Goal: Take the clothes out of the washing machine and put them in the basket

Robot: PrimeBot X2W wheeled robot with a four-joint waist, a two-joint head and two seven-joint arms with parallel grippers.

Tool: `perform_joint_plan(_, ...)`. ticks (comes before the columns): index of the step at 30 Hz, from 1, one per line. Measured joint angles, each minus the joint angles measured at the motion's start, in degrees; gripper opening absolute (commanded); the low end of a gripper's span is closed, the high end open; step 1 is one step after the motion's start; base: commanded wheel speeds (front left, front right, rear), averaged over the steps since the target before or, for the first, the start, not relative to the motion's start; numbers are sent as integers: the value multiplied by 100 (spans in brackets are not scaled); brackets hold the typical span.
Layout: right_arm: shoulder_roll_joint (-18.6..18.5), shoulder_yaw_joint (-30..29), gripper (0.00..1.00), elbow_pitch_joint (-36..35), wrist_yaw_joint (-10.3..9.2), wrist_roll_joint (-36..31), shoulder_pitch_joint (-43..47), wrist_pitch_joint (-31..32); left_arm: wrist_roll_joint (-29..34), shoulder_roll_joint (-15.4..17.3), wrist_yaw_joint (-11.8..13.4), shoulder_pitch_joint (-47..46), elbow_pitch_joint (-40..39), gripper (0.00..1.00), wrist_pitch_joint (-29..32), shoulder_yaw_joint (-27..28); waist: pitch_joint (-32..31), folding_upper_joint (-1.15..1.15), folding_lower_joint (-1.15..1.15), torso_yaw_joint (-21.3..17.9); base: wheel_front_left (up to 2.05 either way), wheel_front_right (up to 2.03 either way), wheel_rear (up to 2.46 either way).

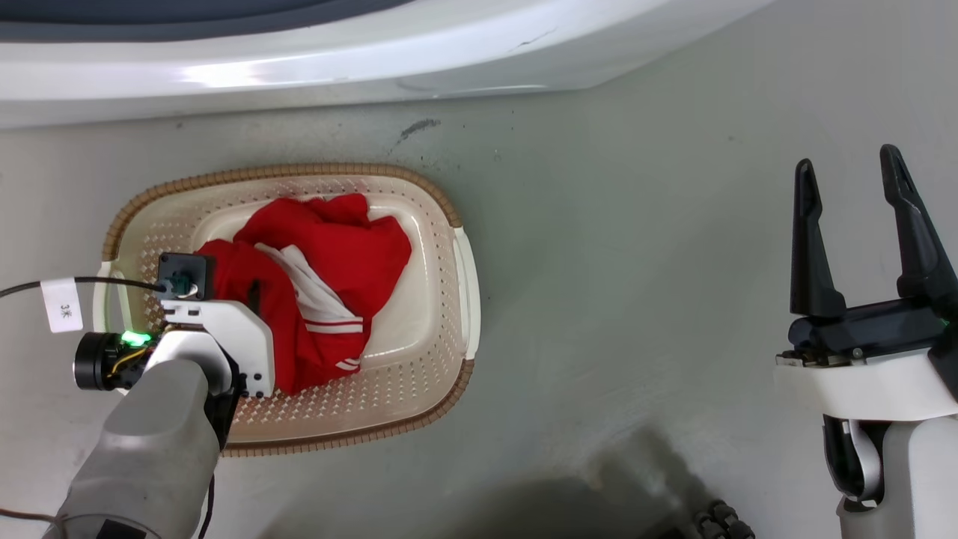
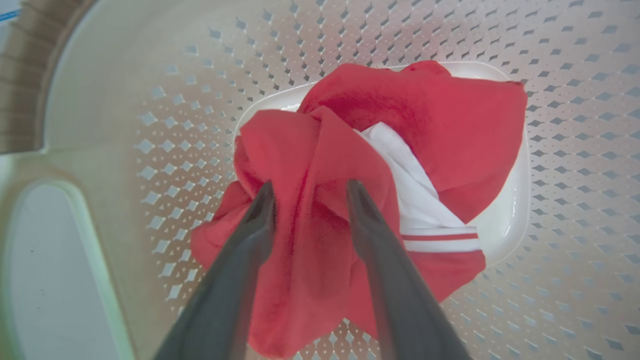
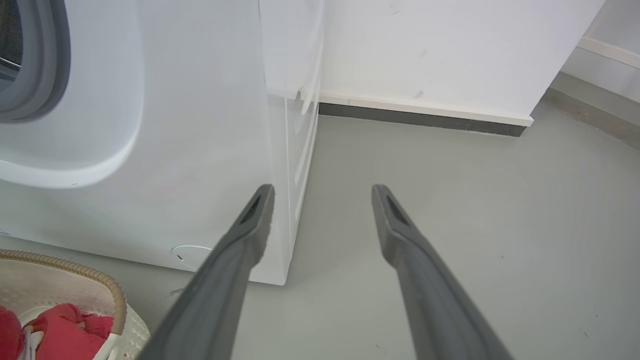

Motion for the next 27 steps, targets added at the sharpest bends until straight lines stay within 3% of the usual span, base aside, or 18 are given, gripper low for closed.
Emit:
perform_joint_plan(10,0,-9,100,231,0,56,-13,0,22,41,-76,266,-280,100,-250,56,-694,0,-1,-12,0,0,0)
perform_joint_plan(18,0,-230,100,501,0,55,69,0,469,246,211,944,-2392,100,-268,890,-1568,0,-1,143,0,0,0)
perform_joint_plan(27,1,-341,100,706,0,74,316,0,1386,-11,302,2120,-4908,100,-269,2274,-2575,0,-2,409,0,0,0)
